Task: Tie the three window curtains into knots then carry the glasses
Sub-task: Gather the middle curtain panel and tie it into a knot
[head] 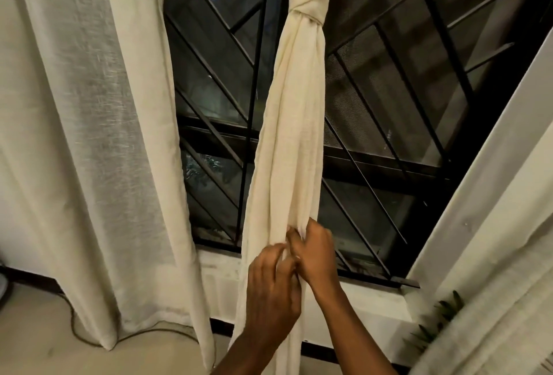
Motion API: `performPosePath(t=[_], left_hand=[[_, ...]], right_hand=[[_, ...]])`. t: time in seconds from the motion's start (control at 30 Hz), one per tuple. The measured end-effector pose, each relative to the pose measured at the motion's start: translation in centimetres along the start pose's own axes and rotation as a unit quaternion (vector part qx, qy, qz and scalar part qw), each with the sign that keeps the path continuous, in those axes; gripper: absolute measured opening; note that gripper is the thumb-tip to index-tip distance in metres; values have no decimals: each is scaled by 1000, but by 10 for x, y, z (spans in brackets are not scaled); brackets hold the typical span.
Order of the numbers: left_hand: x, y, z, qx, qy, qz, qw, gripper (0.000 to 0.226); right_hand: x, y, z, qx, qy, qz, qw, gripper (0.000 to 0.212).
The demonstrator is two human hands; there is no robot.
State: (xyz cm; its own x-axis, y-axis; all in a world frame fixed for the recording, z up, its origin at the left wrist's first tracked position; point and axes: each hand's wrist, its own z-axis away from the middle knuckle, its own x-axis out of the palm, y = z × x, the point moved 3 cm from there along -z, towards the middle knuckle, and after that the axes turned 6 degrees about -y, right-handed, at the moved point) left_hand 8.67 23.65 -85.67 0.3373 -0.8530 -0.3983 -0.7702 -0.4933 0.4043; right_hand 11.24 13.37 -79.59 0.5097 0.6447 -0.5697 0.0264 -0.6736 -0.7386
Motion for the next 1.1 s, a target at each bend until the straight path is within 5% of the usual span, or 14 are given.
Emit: performPosePath(t=[0.17, 0.33, 0.5, 0.77, 0.93, 1.1], left_hand=[[0, -2, 7, 21, -8, -56, 998, 26], [10, 11, -42, 66, -66, -131, 987, 52], [17, 11, -103, 7, -85, -163, 983, 74], [8, -13, -118, -11, 1, -148, 989, 52], [8, -18, -129, -38, -50, -161, 985, 76], [7, -15, -149, -42, -43, -100, 993, 57]], right_hand=[[-15, -15, -3, -71, 71, -61, 993, 62], [-43, -63, -36, -207, 63, -8, 976, 70], [-52, -103, -73, -217, 7, 24, 976, 67], [-53, -109, -90, -171, -11, -5, 985, 56], [-60, -111, -91, -166, 8, 19, 986, 38], [-67, -132, -86, -279, 171, 121, 937, 26]])
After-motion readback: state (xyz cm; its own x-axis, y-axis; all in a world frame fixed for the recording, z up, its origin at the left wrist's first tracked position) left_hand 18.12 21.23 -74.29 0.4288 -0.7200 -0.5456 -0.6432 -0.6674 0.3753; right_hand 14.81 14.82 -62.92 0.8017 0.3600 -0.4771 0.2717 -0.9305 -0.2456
